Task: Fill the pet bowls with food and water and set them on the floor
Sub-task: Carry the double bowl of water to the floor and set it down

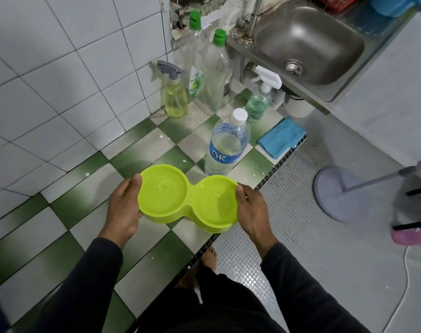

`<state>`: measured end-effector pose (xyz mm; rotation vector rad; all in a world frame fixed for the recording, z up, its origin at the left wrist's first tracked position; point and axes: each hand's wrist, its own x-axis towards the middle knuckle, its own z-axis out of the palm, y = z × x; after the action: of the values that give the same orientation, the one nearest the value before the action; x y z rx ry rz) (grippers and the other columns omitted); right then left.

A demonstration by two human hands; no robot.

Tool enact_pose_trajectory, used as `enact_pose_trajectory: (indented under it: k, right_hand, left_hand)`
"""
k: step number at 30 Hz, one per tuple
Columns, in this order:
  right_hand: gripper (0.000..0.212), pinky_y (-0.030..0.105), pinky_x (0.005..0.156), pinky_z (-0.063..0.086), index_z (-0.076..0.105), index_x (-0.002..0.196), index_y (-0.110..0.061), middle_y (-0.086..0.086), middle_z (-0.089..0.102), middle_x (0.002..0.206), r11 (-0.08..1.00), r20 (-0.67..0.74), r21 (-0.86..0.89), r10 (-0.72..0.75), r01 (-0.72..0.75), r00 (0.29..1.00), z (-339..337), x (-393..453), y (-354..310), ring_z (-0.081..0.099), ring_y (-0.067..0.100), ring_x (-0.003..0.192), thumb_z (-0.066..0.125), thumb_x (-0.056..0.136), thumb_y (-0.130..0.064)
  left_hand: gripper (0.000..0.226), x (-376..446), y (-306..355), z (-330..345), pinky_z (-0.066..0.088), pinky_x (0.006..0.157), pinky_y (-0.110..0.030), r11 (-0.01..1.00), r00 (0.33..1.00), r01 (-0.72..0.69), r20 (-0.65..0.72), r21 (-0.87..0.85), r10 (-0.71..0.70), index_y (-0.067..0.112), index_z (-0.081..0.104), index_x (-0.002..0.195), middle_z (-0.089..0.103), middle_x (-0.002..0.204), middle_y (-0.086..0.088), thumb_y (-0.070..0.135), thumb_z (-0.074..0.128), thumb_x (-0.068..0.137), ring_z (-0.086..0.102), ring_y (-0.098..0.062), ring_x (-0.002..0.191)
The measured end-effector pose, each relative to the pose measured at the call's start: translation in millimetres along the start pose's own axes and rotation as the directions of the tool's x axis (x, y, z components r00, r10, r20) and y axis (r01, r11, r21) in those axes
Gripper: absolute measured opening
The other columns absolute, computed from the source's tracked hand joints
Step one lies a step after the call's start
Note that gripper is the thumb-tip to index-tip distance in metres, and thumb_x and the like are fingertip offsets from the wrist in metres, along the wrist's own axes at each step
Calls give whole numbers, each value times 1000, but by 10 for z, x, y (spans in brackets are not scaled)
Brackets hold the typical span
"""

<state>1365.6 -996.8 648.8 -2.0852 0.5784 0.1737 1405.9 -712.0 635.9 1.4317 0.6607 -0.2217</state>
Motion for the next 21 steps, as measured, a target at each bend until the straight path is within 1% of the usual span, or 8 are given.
enact_pose_trajectory:
  k: [3, 5, 9, 12, 15, 17, 19, 21]
  right_hand:
    - [44, 46, 111, 43, 59, 140, -28, 4, 57, 139, 977, 33, 208, 48, -54, 998, -17, -45, -58, 52, 19, 127, 41, 106, -49]
    - [49, 47, 114, 41, 53, 145, -31, 0, 53, 146, 952, 69, 298, 48, -67, 996, -9, -89, -120, 50, 17, 133, 42, 103, -55]
    - [46, 47, 112, 43, 51, 145, -33, -6, 55, 143, 931, 47, 364, -13, -5, 999, 52, -171, -242, 51, 14, 130, 41, 104, -52]
    - [42, 51, 111, 43, 53, 142, -32, -6, 56, 140, 925, 13, 380, -30, 23, 999, 89, -180, -353, 52, 15, 129, 39, 106, -48]
    - [34, 50, 108, 47, 59, 134, -34, -14, 62, 130, 902, -5, 428, -60, 57, 998, 128, -169, -489, 56, 9, 122, 42, 107, -45]
    - [31, 49, 107, 48, 62, 129, -35, -16, 65, 125, 891, -12, 448, -76, 74, 997, 157, -159, -576, 59, 8, 119, 43, 106, -45]
    - [34, 49, 107, 48, 63, 131, -34, -13, 66, 127, 883, -8, 464, -79, 74, 997, 183, -133, -654, 60, 10, 120, 45, 105, -47]
    - [38, 49, 108, 48, 64, 133, -30, -10, 66, 130, 875, -1, 481, -71, 63, 997, 217, -117, -754, 60, 13, 121, 49, 103, -49]
  left_hand:
    - [31, -64, -10, -21, 60, 80, -45, 998, 999, -4, -55, -58, 1, 30, 70, 122, 69, 128, -2, 50, 59, 101, 66, -28, 116]
    - [33, -109, -9, -36, 59, 84, -48, 996, 996, -3, -89, -90, -5, 28, 68, 126, 65, 133, -4, 49, 59, 102, 63, -31, 120]
    - [32, -199, 55, -85, 58, 86, -52, 990, 990, -19, -138, -137, 0, 26, 68, 126, 65, 134, -5, 47, 59, 102, 61, -32, 121]
    - [25, -273, 144, -163, 60, 84, -54, 987, 986, -30, -164, -158, 4, 34, 71, 119, 66, 130, 0, 48, 60, 101, 63, -31, 119]
    - [22, -348, 244, -247, 63, 68, -43, 981, 984, -64, -176, -185, 31, 38, 72, 116, 69, 127, 3, 49, 60, 101, 66, -27, 115]
    - [24, -403, 299, -299, 61, 63, -36, 975, 980, -99, -189, -200, 61, 40, 72, 116, 71, 125, 5, 51, 60, 100, 68, -23, 111]
    - [26, -444, 346, -333, 60, 66, -36, 971, 972, -129, -220, -202, 84, 40, 72, 115, 73, 121, 8, 55, 61, 98, 69, -21, 109]
    - [26, -475, 383, -390, 58, 77, -40, 965, 959, -156, -267, -213, 96, 39, 72, 113, 73, 118, 10, 54, 62, 96, 68, -21, 111]
